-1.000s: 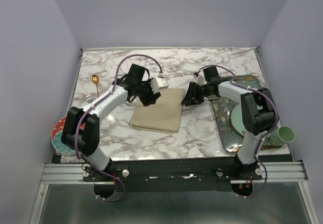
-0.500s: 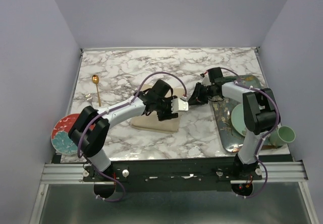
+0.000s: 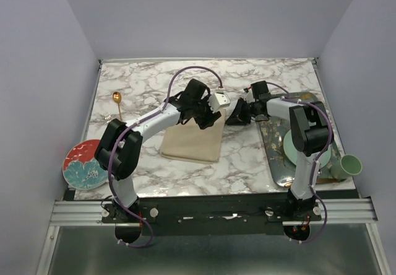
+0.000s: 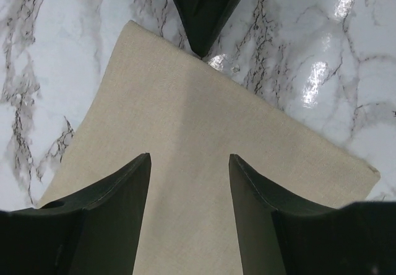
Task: Fold the napkin into a case and place the utensils inside
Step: Smooth out the lower triangle-folded napkin at the center of the board.
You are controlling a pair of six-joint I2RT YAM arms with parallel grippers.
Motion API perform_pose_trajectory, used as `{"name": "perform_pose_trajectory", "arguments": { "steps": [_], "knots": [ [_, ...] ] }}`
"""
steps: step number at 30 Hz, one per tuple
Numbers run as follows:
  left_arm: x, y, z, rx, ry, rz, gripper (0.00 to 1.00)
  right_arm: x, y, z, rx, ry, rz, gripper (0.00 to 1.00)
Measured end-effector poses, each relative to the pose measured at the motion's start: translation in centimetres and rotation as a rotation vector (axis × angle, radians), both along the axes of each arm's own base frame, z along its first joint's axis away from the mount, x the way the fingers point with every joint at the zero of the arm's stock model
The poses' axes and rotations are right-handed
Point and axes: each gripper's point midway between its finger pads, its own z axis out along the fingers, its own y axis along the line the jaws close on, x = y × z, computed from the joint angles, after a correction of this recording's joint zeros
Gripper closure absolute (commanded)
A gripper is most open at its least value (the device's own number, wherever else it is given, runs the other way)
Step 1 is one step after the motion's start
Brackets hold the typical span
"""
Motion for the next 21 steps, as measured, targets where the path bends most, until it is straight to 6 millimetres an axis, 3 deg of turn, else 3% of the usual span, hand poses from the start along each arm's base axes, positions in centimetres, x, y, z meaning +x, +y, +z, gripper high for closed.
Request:
{"name": "perform_pose_trajectory", "arguments": {
  "steps": [6, 8, 11, 12, 15, 21],
  "knots": [
    [2.5, 1.4, -0.3, -0.029, 0.067, 0.141, 0.39, 0.7, 0.5, 0.1, 0.024, -0.002, -0.01, 0.72],
    [4.6, 3.5, -0.6, -0.047, 0.101, 0.243, 0.39, 0.9, 0.6, 0.1, 0.032, -0.002, -0.009, 0.71],
    [7.6, 8.0, -1.0, -0.074, 0.146, 0.411, 0.39, 1.0, 0.9, 0.1, 0.047, 0.002, -0.009, 0.71],
    [8.7, 10.3, -1.3, -0.081, 0.164, 0.483, 0.39, 1.1, 1.0, 0.1, 0.049, 0.002, -0.009, 0.71],
    [10.3, 13.8, -1.7, -0.087, 0.192, 0.599, 0.39, 1.2, 1.3, 0.1, 0.058, 0.005, -0.009, 0.72],
    [12.6, 16.7, -2.8, -0.104, 0.237, 0.719, 0.39, 1.2, 1.5, 0.0, 0.065, 0.014, -0.016, 0.82]
  ]
}}
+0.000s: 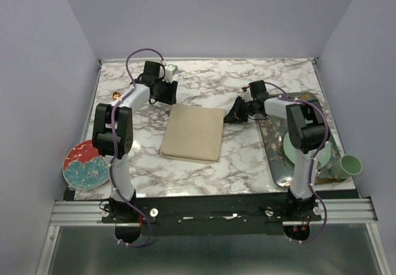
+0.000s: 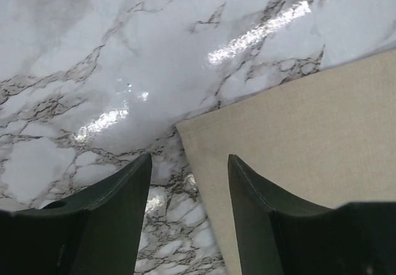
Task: Fold the napkin into a case and place the utensils inside
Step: Smooth out the lower triangle-folded napkin at the center of the board.
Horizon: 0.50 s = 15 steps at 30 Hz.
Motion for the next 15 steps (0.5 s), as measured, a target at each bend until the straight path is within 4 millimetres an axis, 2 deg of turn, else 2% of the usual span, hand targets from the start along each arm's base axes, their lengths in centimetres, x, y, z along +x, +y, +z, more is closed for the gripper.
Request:
{"name": "perform_pose_trajectory", "arguments": {
  "steps": [6, 13, 15],
  "knots": [
    [1.1, 1.4, -2.0, -0.009, 0.061, 0.059, 0.4, 0.1, 0.1, -0.2, 0.002, 0.003, -0.002, 0.85],
    [0.5, 1.0, -4.5, -0.025, 0.142, 0.074, 0.46, 0.2, 0.1, -0.3, -0.001, 0.003, 0.0, 0.97],
    [0.4, 0.8, -4.4, -0.041, 0.149, 0.077, 0.48, 0.2, 0.1, -0.4, -0.001, 0.003, 0.0, 0.99]
  ]
}}
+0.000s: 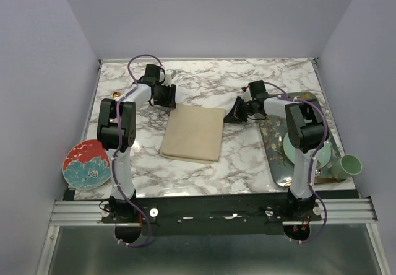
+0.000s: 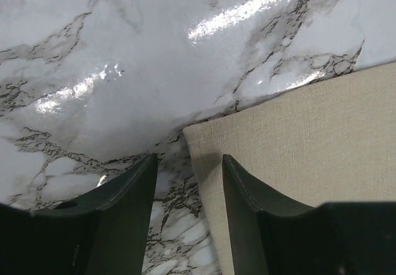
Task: Fold the napkin into a case and place the utensils inside
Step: Smooth out the lower triangle-folded napkin at the center of the board.
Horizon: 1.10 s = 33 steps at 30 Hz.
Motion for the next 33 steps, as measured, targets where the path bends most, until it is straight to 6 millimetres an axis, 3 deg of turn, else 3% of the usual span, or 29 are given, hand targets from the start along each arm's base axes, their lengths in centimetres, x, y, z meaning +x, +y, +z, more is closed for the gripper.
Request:
{"name": "perform_pose_trajectory", "arguments": {
  "steps": [12, 22, 33],
  "knots": [
    [-0.8, -1.3, 0.0, -0.059, 0.028, -0.031, 0.57, 0.1, 0.0, 0.0, 0.0, 0.005, -0.002, 1.0],
    [-1.2, -1.7, -0.5, -0.05, 0.035, -0.041, 0.98, 0.1, -0.1, -0.1, -0.006, 0.007, -0.009, 0.99],
    [-1.1, -1.3, -0.5, -0.053, 0.036, -0.017, 1.0, 0.2, -0.2, -0.2, -0.013, 0.005, -0.016, 0.99]
  ]
}}
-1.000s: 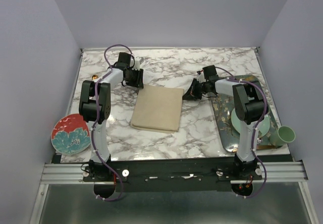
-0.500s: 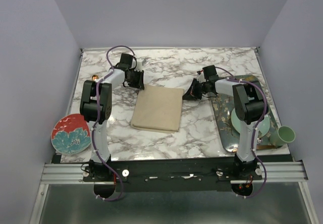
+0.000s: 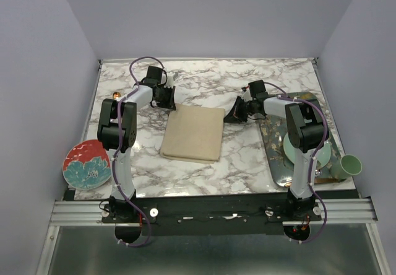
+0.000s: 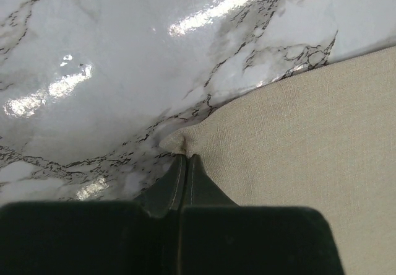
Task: Fold the napkin into a case and place the utensils inside
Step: Smooth out the lower triangle-folded napkin at the center of the board.
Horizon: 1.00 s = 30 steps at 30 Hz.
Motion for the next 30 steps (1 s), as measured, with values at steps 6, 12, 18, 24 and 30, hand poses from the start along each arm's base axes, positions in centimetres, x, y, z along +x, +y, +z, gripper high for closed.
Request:
{"name": "perform_pose_trajectory", "arguments": {
  "steps": [6, 12, 18, 24, 30],
  "knots": [
    [0.0, 0.1, 0.0, -0.001, 0.001, 0.013, 0.56, 0.2, 0.0, 0.1, -0.005, -0.004, -0.002, 0.99],
    [-1.8, 0.6, 1.7, -0.035, -0.038, -0.025, 0.47, 2.1, 0.0, 1.3, -0.028, -0.084, 0.015, 0.93],
    [-4.0, 0.9, 8.4, -0.005, -0.249, -0.24, 0.49, 6.1, 0.8, 5.5, -0.027, -0.25, 0.061, 0.79],
    [-9.5, 1.0, 9.7, 0.118, -0.369, -0.53, 0.5, 5.3, 0.3, 6.0, -0.057, -0.295, 0.114, 0.66],
    [-22.4, -0.8, 1.8, 0.25, -0.282, -1.006, 0.5, -4.7, -1.7, 9.3, -0.043, -0.276, 0.223, 0.53]
  ]
}}
